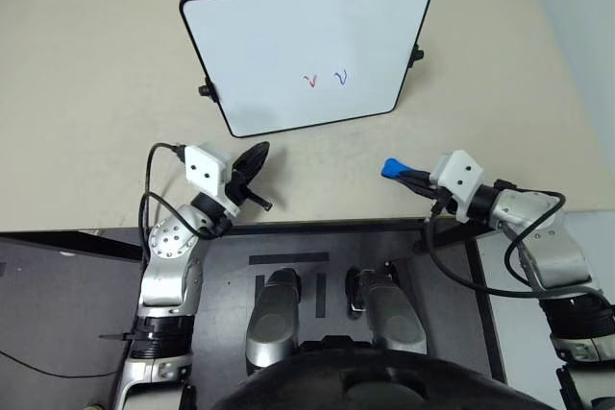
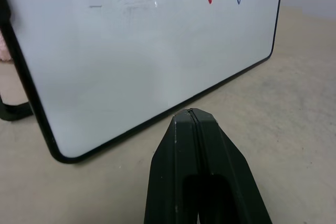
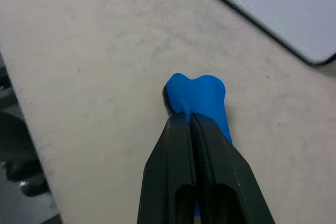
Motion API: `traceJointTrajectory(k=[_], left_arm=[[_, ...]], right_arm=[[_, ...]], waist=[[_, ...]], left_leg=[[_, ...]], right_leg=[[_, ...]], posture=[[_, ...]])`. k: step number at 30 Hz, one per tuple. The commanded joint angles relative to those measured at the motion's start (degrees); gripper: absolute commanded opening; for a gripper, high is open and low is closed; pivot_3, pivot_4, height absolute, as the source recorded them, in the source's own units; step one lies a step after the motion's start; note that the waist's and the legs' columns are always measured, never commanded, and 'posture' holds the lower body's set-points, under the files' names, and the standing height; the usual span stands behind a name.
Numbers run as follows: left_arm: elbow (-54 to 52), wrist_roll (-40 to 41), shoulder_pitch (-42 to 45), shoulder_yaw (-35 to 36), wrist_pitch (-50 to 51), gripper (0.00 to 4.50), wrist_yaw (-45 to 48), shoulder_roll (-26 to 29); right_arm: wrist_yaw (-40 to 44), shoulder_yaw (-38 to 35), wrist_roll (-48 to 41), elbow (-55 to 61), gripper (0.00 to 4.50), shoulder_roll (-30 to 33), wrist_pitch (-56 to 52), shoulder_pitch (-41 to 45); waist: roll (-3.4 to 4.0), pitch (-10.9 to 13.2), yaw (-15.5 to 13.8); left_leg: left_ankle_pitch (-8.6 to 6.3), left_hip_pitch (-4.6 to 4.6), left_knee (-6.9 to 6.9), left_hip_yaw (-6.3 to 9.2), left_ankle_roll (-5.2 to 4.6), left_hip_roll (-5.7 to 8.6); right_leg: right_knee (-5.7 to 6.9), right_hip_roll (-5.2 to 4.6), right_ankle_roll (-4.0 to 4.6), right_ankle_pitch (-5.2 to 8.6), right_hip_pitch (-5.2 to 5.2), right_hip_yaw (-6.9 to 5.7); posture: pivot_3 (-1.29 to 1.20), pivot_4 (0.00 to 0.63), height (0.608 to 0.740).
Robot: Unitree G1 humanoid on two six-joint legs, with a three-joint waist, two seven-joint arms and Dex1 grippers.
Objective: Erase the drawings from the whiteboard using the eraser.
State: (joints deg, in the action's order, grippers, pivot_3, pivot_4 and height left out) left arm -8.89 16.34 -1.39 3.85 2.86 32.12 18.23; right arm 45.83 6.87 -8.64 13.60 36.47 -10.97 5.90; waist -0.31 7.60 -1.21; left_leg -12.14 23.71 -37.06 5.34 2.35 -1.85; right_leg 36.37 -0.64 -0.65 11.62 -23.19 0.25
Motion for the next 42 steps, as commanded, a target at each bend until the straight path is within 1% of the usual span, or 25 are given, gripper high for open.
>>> traceJointTrajectory(k=[1, 4, 5, 6, 12, 16, 20, 22, 26, 30, 35, 39, 42], left_arm=[[-0.3, 0.2, 1.0, 0.3, -1.2, 0.0, 0.4, 0.4], [0.4, 0.2, 1.9, 0.1, -1.3, 0.0, 0.7, 0.4], [0.6, 0.1, 2.2, 0.0, -1.3, 0.0, 0.8, 0.3], [0.7, 0.1, 2.4, -0.1, -1.4, 0.0, 0.8, 0.3], [1.1, -0.1, 2.8, -0.4, -1.8, 0.0, 0.7, -0.1], [0.8, -0.2, 2.4, -0.5, -2.0, 0.0, 0.2, -0.5], [0.2, -0.4, 1.6, -0.2, -2.3, 0.0, -0.4, -0.8], [0.0, -0.4, 1.3, -0.1, -2.5, 0.0, -0.6, -0.9], [-0.4, -0.4, 0.9, -0.1, -2.6, 0.0, -0.8, -0.9], [-0.5, -0.4, 0.8, -0.1, -2.6, 0.0, -1.0, -0.9], [-0.4, -0.4, 1.0, -0.3, -2.6, 0.0, -1.2, -0.8], [-0.1, -0.4, 1.5, -0.5, -2.6, 0.0, -1.0, -0.8], [-0.1, -0.4, 1.6, -0.7, -2.6, 0.0, -0.9, -0.8]], right_arm=[[-1.0, -0.4, 1.1, 4.4, 0.02, -1.3, 4.3, 6.8], [-1.1, 2.5, 5.1, 1.2, 0.02, -3.0, 11.3, 13.0], [-1.4, 3.5, 6.8, -1.1, 0.02, -3.7, 14.5, 14.7], [-1.8, 4.4, 8.6, -3.6, 0.02, -4.2, 17.6, 16.1], [-5.8, 8.0, 17.0, -20.9, 0.02, -7.6, 34.5, 25.0], [-12.5, 9.5, 24.1, -34.4, 0.02, -9.1, 43.9, 31.3], [-19.9, 10.2, 29.1, -46.1, 0.02, -10.1, 50.8, 36.8], [-21.8, 10.8, 30.5, -50.4, 0.02, -10.6, 53.1, 38.5], [-22.9, 12.9, 32.3, -57.7, 0.02, -12.4, 55.9, 39.9], [-24.3, 14.1, 33.9, -62.1, 0.02, -13.5, 57.6, 40.6], [-28.3, 13.6, 35.6, -63.8, 0.02, -13.3, 58.7, 42.4], [-35.5, 11.9, 37.9, -62.9, 0.02, -12.4, 59.4, 44.5], [-39.3, 11.6, 39.1, -62.4, 0.02, -11.9, 59.9, 45.2]], waist=[[0.0, 0.0, 0.4], [0.0, 0.0, 0.4], [0.0, 0.0, 0.4], [0.0, 0.0, 0.3], [0.0, 0.0, -0.2], [0.0, 0.0, -0.1], [0.01, 0.0, -0.2], [0.01, 0.0, -0.2], [0.01, 0.0, -0.1], [0.01, 0.0, 0.0], [0.04, 0.0, 0.1], [0.05, 0.0, 0.2], [0.05, 0.0, 0.2]], left_leg=[[0.01, -0.01, 0.0, 0.0, 0.01, 0.0], [0.03, -0.03, 0.0, 0.02, 0.0, -0.03], [0.03, -0.04, 0.01, 0.03, -0.01, -0.04], [0.03, -0.04, 0.01, 0.05, -0.02, -0.06], [-0.02, 0.13, 0.01, 0.07, -0.08, -0.05], [-0.04, 0.25, 0.0, 0.04, -0.05, -0.05], [-0.05, 0.25, 0.01, 0.04, -0.03, -0.06], [-0.06, 0.25, 0.01, 0.03, -0.01, -0.06], [-0.07, 0.23, 0.0, 0.01, 0.01, -0.05], [-0.17, 0.19, 0.01, 0.01, 0.16, -0.06], [-0.24, 0.25, 0.01, 0.01, 0.31, -0.06], [-0.22, 0.28, 0.01, 0.01, 0.33, -0.06], [-0.22, 0.31, 0.01, 0.01, 0.34, -0.06]], right_leg=[[0.01, 0.01, 0.02, -0.02, -0.01, 0.0], [0.03, 0.05, 0.04, -0.03, -0.01, 0.0], [0.06, 0.05, 0.1, -0.06, -0.01, 0.0], [0.07, 0.04, 0.57, -0.34, -0.02, 0.0], [0.07, -0.11, 0.68, -0.41, -0.26, 0.0], [0.36, -0.22, 0.78, -0.45, -0.56, 0.0], [0.59, -0.31, 0.89, -0.47, -0.73, -0.04], [0.59, -0.35, 0.96, -0.53, -0.78, -0.06], [0.58, -0.38, 1.09, -0.63, -0.83, -0.07], [0.57, -0.38, 1.21, -0.8, -0.84, -0.07], [0.57, -0.38, 1.28, -0.96, -0.91, -0.05], [0.57, -0.38, 1.3, -0.99, -0.96, -0.05], [0.57, -0.38, 1.3, -1.0, -0.99, -0.05]], posture=[[0.0, 0.15, 0.74], [0.0, 0.15, 0.74], [0.0, 0.15, 0.74], [0.0, 0.15, 0.74], [0.0, 0.15, 0.74], [0.0, 0.15, 0.74], [0.0, 0.15, 0.74], [0.0, 0.15, 0.74], [0.0, 0.15, 0.74], [0.0, 0.15, 0.74], [0.0, 0.15, 0.74], [0.0, 0.15, 0.74], [0.0, 0.15, 0.74]])
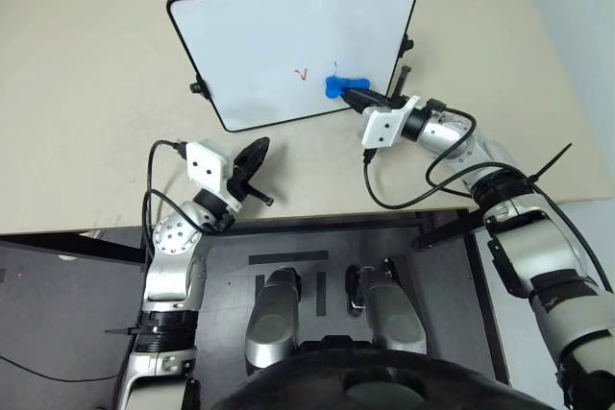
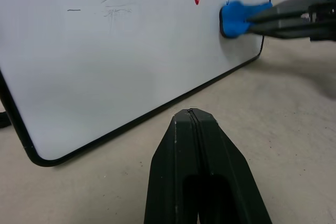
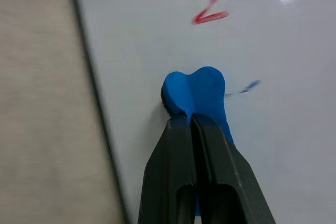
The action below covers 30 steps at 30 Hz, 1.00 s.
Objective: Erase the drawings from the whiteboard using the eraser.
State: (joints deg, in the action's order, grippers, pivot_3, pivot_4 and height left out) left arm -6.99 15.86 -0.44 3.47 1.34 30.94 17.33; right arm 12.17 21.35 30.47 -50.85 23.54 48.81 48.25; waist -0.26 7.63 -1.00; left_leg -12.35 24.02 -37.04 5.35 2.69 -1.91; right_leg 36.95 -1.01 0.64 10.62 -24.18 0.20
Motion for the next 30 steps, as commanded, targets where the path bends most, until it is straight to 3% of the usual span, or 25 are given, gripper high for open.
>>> traceJointTrajectory(k=[1, 11, 19, 30], left_arm=[[-1.9, 0.0, 0.7, -0.4, -1.0, 0.0, 0.3, 0.1], [-1.8, 0.1, 0.8, -0.6, -1.0, 0.0, 0.5, 0.0], [-2.0, 0.0, 0.6, -0.7, -1.1, 0.0, 0.5, -0.1], [-1.6, 0.2, 1.1, -1.0, -1.0, 0.0, 0.8, 0.0]], right_arm=[[-7.0, -3.0, 0.4, 2.3, 0.02, 1.2, 0.2, 3.1], [-11.4, -2.3, 1.0, 2.8, 0.02, 0.5, 0.0, 3.0], [-3.2, 0.5, -1.1, 0.6, 0.02, -1.8, -0.4, 0.8], [8.0, 0.2, -6.9, 6.6, 0.02, -3.4, 0.6, -1.4]], waist=[[0.0, 0.0, 0.0], [0.01, 0.0, 0.3], [0.01, 0.0, 1.0], [0.01, 0.0, 0.9]], left_leg=[[0.0, 0.0, 0.0, 0.0, 0.0, 0.0], [-0.03, 0.01, 0.04, 0.0, 0.04, 0.0], [-0.02, 0.0, 0.07, 0.0, 0.04, 0.0], [-0.01, 0.11, 0.09, 0.0, 0.05, 0.0]], right_leg=[[0.0, 0.0, 0.0, 0.0, -0.01, 0.0], [-0.01, 0.0, 0.02, -0.06, -0.06, 0.02], [-0.03, 0.0, 0.01, -0.05, -0.08, 0.04], [-0.2, 0.0, -0.07, 0.05, -0.09, 0.04]], posture=[[0.0, 0.15, 0.74], [0.0, 0.15, 0.74], [0.0, 0.15, 0.74], [0.0, 0.15, 0.74]])
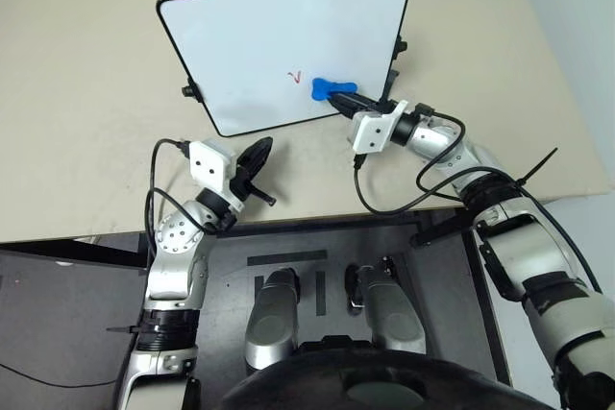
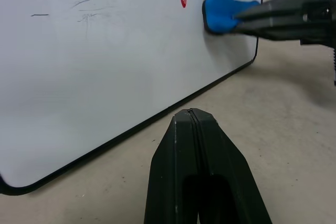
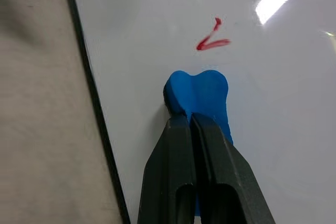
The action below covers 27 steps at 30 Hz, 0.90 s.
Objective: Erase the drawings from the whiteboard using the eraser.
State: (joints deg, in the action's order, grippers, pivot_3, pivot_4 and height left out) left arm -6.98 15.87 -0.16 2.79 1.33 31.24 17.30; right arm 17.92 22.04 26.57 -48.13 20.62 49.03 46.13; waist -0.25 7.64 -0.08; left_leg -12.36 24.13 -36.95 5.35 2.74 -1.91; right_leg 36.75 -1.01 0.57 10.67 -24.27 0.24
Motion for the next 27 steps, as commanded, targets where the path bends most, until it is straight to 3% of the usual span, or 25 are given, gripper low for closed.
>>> traceJointTrajectory(k=[1, 12, 27], left_arm=[[-1.5, 0.2, 0.9, -0.4, -1.0, 0.0, 0.5, 0.0], [-1.0, 0.2, 1.2, -0.5, -1.5, 0.0, 0.4, -0.1], [-1.4, 0.0, 0.8, -0.4, -1.6, 0.0, 0.1, 0.1]], right_arm=[[2.9, -0.4, -3.2, 4.5, 0.02, -0.7, 0.5, 0.8], [1.1, -0.7, -1.7, 3.9, 0.02, -3.6, -0.4, 5.7], [-2.8, 1.8, 2.8, -3.3, 0.02, -4.9, -0.7, 3.8]], waist=[[0.0, 0.0, 0.0], [0.0, 0.0, -0.1], [0.0, 0.0, -0.2]], left_leg=[[0.0, 0.0, 0.0, 0.0, -0.01, 0.0], [-0.08, 0.22, 0.01, 0.0, -0.12, 0.0], [-0.33, 0.13, -0.01, 0.0, 0.33, 0.0]], right_leg=[[0.0, 0.0, 0.0, 0.03, -0.01, 0.0], [0.07, 0.0, 0.03, 0.14, -0.32, -0.01], [0.19, 0.0, 0.18, -0.03, -0.3, -0.01]], posture=[[0.0, 0.15, 0.74], [0.0, 0.15, 0.74], [0.0, 0.15, 0.74]])
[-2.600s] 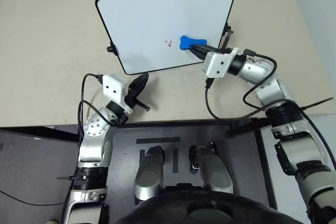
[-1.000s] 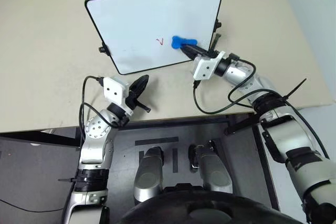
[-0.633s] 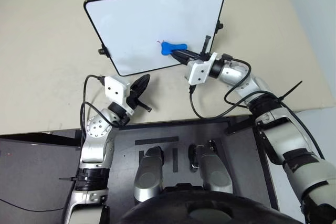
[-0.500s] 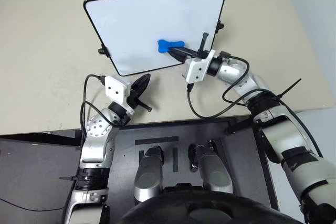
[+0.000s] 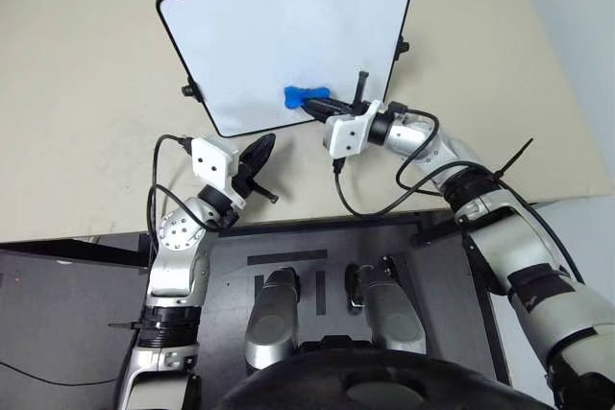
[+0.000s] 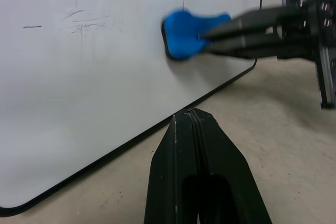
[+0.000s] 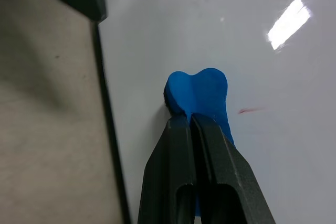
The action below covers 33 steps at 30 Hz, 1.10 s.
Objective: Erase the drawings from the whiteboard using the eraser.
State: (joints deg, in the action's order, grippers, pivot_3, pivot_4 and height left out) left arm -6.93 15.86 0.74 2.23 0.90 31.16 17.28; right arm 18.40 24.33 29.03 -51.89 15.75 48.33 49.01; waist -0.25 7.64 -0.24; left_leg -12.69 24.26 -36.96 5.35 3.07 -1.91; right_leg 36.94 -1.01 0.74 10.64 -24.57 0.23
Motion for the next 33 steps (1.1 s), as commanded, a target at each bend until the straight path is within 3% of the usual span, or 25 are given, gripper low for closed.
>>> traceJointTrajectory(k=[1, 10, 17, 23, 27, 33], left_arm=[[-1.5, 0.0, -0.1, 0.2, -1.2, 0.0, 0.3, 0.2], [-1.5, 0.0, 0.3, 0.0, -1.0, 0.0, 0.3, 0.1], [-1.6, -0.1, 0.2, -0.1, -1.0, 0.0, 0.2, 0.0], [-2.4, 0.1, -0.7, 0.3, -1.0, 0.0, -0.1, 0.3], [-3.2, 0.5, -1.6, 0.7, -0.7, 0.0, 0.0, 0.7], [-3.0, 0.9, -1.5, 0.6, -0.1, 0.0, 0.7, 1.3]], right_arm=[[-4.5, -1.0, 0.6, 0.7, 0.02, 0.1, 0.1, 1.3], [-15.1, -3.1, 3.1, 3.8, 0.02, 1.9, 0.2, 3.9], [-18.0, -2.7, 3.9, 5.4, 0.02, 2.9, -0.9, 2.6], [-2.6, -3.0, -7.3, 14.7, 0.02, 6.7, -3.2, -7.3], [10.2, -6.0, -20.1, 30.8, 0.02, 12.8, -13.7, -17.4], [23.4, -10.3, -30.6, 51.5, 0.02, 24.5, -31.0, -31.7]], waist=[[0.0, 0.0, 0.0], [0.01, 0.0, 0.0], [0.01, 0.0, 0.0], [-0.02, 0.0, -0.7], [-0.03, 0.0, -1.0], [-0.08, 0.0, -1.0]], left_leg=[[0.0, 0.0, 0.0, 0.0, 0.0, 0.0], [0.05, 0.01, 0.0, 0.0, -0.05, 0.0], [0.07, 0.0, 0.0, 0.0, -0.06, 0.0], [0.2, 0.02, 0.0, 0.0, -0.16, 0.0], [0.37, 0.19, -0.07, -0.08, -0.29, 0.01], [0.34, 0.26, -0.06, -0.15, -0.42, 0.02]], right_leg=[[0.0, 0.0, 0.0, -0.01, -0.01, 0.0], [0.0, 0.0, 0.0, -0.06, -0.02, 0.0], [0.01, 0.0, 0.03, -0.15, -0.01, 0.0], [-0.05, 0.0, -0.03, -0.13, 0.05, 0.0], [-0.18, 0.0, -0.2, 0.01, 0.05, 0.0], [-0.42, 0.01, -0.39, 0.2, 0.13, -0.01]], posture=[[0.0, 0.15, 0.74], [0.0, 0.15, 0.74], [0.0, 0.15, 0.74], [0.0, 0.15, 0.74], [0.0, 0.15, 0.74], [0.0, 0.15, 0.74]])
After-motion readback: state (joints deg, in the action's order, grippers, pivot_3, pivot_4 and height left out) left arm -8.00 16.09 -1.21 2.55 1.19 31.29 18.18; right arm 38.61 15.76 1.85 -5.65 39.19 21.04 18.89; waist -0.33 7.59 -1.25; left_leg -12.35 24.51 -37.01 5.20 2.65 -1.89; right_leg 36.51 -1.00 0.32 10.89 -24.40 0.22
